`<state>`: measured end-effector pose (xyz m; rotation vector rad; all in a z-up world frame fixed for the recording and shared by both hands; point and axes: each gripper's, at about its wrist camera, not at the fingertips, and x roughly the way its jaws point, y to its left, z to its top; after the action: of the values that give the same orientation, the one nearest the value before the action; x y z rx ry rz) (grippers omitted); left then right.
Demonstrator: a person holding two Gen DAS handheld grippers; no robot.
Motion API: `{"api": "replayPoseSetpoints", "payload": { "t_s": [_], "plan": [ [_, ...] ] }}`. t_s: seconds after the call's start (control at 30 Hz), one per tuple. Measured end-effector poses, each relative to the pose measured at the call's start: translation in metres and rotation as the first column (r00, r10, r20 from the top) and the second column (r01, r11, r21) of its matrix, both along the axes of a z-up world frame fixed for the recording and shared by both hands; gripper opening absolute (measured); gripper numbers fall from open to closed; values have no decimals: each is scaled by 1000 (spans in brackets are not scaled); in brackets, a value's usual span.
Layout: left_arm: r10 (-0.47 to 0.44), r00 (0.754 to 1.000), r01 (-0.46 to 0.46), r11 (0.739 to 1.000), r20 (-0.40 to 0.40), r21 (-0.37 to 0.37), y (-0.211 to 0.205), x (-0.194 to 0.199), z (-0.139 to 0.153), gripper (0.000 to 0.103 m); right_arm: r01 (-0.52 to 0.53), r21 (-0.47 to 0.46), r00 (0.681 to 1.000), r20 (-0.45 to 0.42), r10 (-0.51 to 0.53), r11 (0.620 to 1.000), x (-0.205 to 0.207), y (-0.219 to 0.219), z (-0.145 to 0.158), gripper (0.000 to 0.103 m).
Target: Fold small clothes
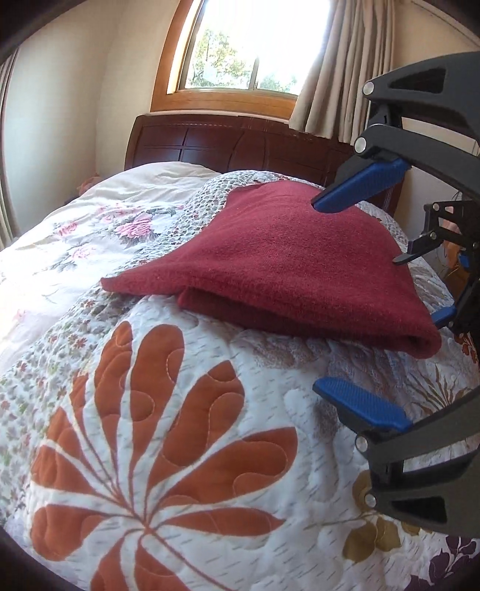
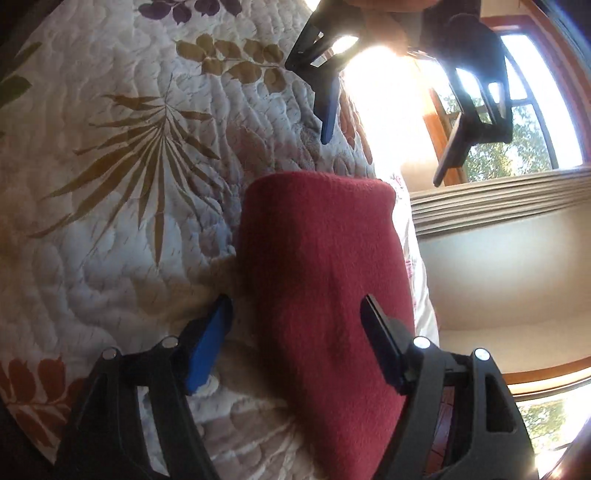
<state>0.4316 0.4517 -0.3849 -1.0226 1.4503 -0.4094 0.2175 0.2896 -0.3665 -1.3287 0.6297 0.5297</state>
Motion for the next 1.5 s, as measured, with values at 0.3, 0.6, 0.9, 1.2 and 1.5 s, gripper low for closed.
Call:
{"api": "replayPoseSetpoints", "payload": {
  "t_s": [0.3,0.6,0.9,1.2,1.5],
  "plan": [
    [72,997,-74,992,-24,-102,30,-17,-15,91,90,102,995,-50,-85,991,35,9,14,21],
    [47,998,-56,975,-47,-217,2,11,-14,94,239,336,970,-116,-212,911,78,-20,105,16],
    [-37,996,20,981,-86,-194,-41,60,-31,92,265,363,963,-147,-226,893,96,-29,110,17],
    [-94,993,85,987,-66,-134,-59,78,-5,21,305,421,951,-178,-252,854,104,-45,122,17],
    [-138,990,138,987,2,-88,-85,100,47,20,329,484,944,-171,-281,811,94,-50,148,17]
  ]
}}
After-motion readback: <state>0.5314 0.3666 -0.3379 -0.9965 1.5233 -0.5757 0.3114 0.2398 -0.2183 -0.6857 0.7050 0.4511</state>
